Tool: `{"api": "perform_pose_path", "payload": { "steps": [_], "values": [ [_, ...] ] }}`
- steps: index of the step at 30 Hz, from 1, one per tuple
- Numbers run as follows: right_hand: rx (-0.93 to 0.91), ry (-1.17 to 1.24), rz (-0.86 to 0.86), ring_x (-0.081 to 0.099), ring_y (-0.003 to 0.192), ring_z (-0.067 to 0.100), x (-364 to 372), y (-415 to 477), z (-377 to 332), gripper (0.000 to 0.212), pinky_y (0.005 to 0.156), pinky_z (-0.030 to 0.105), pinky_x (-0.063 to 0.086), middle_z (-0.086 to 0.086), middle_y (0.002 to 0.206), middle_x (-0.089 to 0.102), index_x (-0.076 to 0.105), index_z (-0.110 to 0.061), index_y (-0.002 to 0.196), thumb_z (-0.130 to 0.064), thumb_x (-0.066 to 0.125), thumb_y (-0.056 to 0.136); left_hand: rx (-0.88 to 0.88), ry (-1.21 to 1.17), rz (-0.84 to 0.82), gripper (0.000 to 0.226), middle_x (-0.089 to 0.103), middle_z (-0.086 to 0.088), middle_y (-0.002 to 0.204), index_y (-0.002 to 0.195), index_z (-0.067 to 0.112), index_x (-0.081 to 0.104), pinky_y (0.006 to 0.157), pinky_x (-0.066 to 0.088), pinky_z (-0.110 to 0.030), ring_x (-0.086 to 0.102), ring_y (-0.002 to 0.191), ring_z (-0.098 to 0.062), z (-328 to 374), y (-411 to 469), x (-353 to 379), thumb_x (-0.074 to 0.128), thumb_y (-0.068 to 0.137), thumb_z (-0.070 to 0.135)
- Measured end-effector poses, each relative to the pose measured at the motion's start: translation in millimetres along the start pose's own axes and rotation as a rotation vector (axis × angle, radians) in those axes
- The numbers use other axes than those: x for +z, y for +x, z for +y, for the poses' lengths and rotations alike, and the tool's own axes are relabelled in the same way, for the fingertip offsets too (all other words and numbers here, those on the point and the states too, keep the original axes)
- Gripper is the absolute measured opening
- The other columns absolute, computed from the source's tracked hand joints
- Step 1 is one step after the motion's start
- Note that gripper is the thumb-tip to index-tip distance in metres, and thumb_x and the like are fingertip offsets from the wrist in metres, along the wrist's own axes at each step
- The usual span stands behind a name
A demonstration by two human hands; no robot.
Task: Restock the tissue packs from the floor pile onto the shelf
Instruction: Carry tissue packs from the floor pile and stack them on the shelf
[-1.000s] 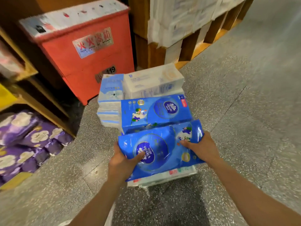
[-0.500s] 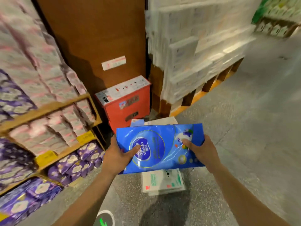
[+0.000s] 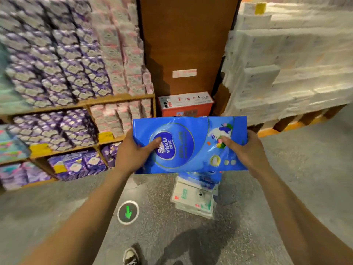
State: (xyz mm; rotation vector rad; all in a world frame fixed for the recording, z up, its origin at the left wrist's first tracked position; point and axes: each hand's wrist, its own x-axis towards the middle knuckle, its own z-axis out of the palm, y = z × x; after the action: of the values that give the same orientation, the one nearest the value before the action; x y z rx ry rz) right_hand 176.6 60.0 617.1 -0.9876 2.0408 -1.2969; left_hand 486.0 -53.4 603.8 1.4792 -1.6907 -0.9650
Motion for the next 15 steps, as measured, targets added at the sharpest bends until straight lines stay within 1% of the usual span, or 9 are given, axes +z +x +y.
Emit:
{"api": "perform_pose_path", "payload": {
  "steps": [2,3,4,5,6,8,10,13,15],
  "values": [
    [-0.051,0.005,-0.096,0.073,0.083,0.005,18,-5,-19,0.042,0.078,0.038,0.061,-0.014,0.100,0.074,0.065,-0.028,0.108,-0.045,0.085,0.075,-0.043,0.003,0.077,0.058,0.063,0.011,0.107,0.120,0.026,0.055,0.069,0.044,-0.027,0.059,0.090,-0.011,-10,-20,-29,0.077,0.076,0.057],
    [-0.081,0.005,-0.140,0.073,0.079,0.001,29,-11,-29,0.035,0.073,0.033,0.061,-0.014,0.099,0.074,0.066,-0.030,0.103,-0.043,0.085,0.076,-0.068,0.001,0.114,0.059,0.062,0.011,0.106,0.119,0.025,0.055,0.069,0.045,-0.027,0.060,0.091,-0.012,-15,-30,-45,0.077,0.075,0.057],
    [-0.105,0.000,-0.178,0.072,0.077,0.000,42,-17,-39,0.033,0.070,0.029,0.061,-0.014,0.099,0.074,0.067,-0.031,0.101,-0.043,0.085,0.076,-0.094,0.001,0.153,0.062,0.063,0.010,0.108,0.118,0.024,0.055,0.072,0.047,-0.030,0.061,0.094,-0.014,-22,-39,-61,0.078,0.073,0.060],
    [-0.133,-0.004,-0.217,0.072,0.079,0.001,56,-25,-48,0.034,0.071,0.031,0.060,-0.014,0.097,0.075,0.067,-0.032,0.100,-0.044,0.085,0.075,-0.114,0.003,0.196,0.066,0.065,0.009,0.111,0.119,0.024,0.056,0.077,0.050,-0.033,0.063,0.098,-0.015,-28,-50,-78,0.078,0.070,0.063],
    [-0.151,0.000,-0.253,0.073,0.082,0.004,72,-32,-57,0.034,0.075,0.036,0.061,-0.014,0.095,0.076,0.067,-0.032,0.099,-0.044,0.086,0.074,-0.132,0.010,0.241,0.070,0.066,0.008,0.114,0.120,0.024,0.056,0.082,0.052,-0.036,0.064,0.101,-0.016,-36,-61,-96,0.078,0.068,0.066],
    [-0.166,0.038,-0.337,0.075,0.087,0.011,105,-49,-72,0.032,0.083,0.046,0.061,-0.014,0.092,0.077,0.067,-0.032,0.096,-0.040,0.088,0.073,-0.167,0.015,0.328,0.071,0.068,0.008,0.117,0.122,0.025,0.056,0.086,0.053,-0.038,0.065,0.103,-0.015,-52,-87,-133,0.079,0.068,0.065],
    [-0.192,0.053,-0.448,0.075,0.090,0.015,141,-74,-87,0.038,0.086,0.051,0.060,-0.011,0.097,0.078,0.067,-0.029,0.101,-0.043,0.088,0.072,-0.203,0.021,0.418,0.071,0.069,0.008,0.116,0.121,0.027,0.057,0.087,0.054,-0.038,0.066,0.103,-0.014,-70,-119,-170,0.079,0.066,0.066],
    [-0.233,0.051,-0.590,0.074,0.094,0.017,198,-124,-109,0.066,0.086,0.052,0.059,-0.008,0.105,0.076,0.066,-0.028,0.109,-0.068,0.083,0.058,-0.282,0.019,0.538,0.068,0.068,0.009,0.116,0.122,0.028,0.057,0.082,0.051,-0.034,0.065,0.102,-0.015,-100,-174,-225,0.082,0.067,0.060],
    [-0.259,0.050,-0.682,0.075,0.094,0.016,238,-165,-121,0.076,0.086,0.052,0.059,-0.009,0.105,0.077,0.067,-0.027,0.111,-0.074,0.080,0.053,-0.329,0.008,0.612,0.067,0.067,0.010,0.116,0.123,0.028,0.056,0.078,0.048,-0.031,0.064,0.102,-0.014,-122,-215,-264,0.082,0.069,0.057]
  ]
}}
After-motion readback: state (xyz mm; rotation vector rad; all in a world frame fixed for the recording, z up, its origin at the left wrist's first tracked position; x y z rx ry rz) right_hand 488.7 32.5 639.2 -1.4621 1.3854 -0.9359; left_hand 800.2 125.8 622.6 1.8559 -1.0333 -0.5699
